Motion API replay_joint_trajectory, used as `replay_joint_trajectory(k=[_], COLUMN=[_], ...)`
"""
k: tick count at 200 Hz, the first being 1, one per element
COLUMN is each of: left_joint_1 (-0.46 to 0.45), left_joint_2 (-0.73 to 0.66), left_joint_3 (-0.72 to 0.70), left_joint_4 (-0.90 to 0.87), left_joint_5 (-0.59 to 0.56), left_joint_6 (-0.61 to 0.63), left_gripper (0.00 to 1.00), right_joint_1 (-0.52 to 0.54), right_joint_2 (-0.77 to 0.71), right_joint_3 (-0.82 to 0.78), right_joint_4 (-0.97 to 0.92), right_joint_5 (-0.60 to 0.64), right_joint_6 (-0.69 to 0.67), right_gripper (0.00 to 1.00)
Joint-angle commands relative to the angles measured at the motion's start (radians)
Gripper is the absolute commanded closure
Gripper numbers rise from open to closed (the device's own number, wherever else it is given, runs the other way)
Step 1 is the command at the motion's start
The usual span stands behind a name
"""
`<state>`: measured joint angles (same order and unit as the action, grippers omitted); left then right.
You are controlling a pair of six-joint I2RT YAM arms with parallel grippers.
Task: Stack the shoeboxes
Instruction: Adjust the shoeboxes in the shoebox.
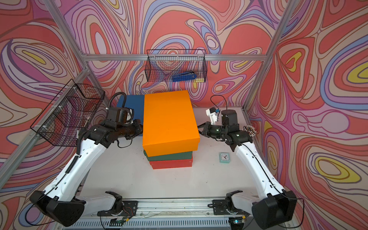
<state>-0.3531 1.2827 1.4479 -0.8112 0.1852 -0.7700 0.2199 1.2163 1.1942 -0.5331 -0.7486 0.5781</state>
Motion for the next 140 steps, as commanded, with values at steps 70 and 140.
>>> replay_joint_trajectory(k=[70,140], left_joint_1=[-0.002,0.065], left_joint_2=[0.061,0.048], left_joint_3=[0.072,-0.017], left_joint_4=[0.000,0.013], left_joint_5=[-0.023,-0.027], left_joint_6=[0.021,0.024], left_gripper=[0.94,0.92], right_joint_1=[0.099,0.121], right_joint_2=[0.061,0.047], right_joint_3=[0.057,0.049], right_joint_4=[0.108,0.098], right_joint_5=[-0.070,-0.078], right_joint_6=[0.033,0.034], right_gripper=[1.00,1.00])
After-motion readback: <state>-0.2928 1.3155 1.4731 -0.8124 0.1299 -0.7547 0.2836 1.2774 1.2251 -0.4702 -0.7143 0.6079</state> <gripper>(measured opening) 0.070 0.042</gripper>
